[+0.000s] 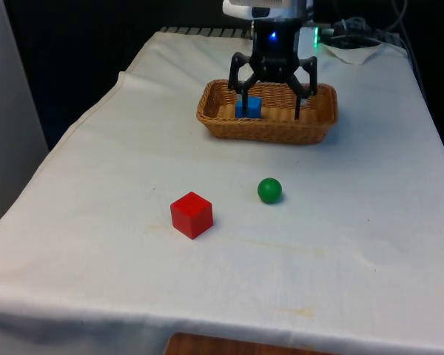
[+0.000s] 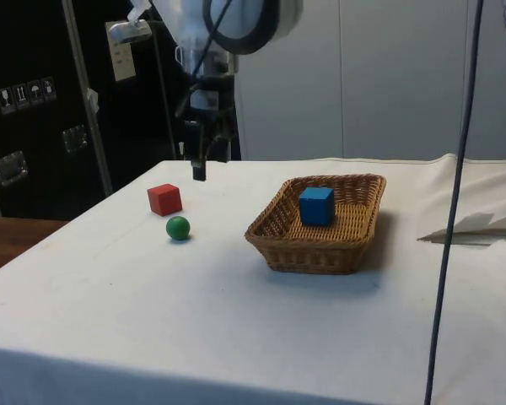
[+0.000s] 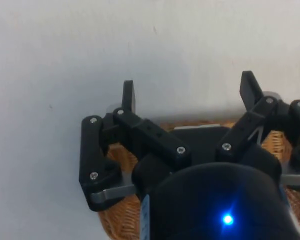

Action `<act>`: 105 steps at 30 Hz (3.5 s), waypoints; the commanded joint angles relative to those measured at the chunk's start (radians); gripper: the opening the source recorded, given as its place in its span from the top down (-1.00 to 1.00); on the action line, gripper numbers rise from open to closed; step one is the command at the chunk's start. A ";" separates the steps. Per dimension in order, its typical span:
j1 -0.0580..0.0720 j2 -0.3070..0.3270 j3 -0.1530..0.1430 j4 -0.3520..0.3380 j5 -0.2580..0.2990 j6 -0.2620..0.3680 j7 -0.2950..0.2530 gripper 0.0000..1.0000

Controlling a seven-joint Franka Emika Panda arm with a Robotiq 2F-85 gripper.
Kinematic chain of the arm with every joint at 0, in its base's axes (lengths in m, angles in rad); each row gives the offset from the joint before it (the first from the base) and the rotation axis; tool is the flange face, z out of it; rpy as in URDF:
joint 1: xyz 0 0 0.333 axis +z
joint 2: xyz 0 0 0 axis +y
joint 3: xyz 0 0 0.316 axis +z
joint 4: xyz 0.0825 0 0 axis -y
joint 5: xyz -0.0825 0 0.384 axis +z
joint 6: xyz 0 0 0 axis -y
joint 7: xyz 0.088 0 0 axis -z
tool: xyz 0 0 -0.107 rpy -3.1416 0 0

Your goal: Place all non-red objects into the basket.

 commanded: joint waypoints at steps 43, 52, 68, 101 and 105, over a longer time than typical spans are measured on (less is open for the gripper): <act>-0.027 0.324 0.003 0.393 0.203 -0.162 -0.188 -1.00; -0.032 0.367 0.008 0.423 0.222 -0.161 -0.196 -1.00; -0.041 0.426 0.006 0.453 0.274 -0.155 -0.246 -1.00; -0.031 0.481 -0.004 0.492 0.341 -0.161 -0.279 0.00; -0.031 0.480 -0.005 0.492 0.340 -0.161 -0.279 0.86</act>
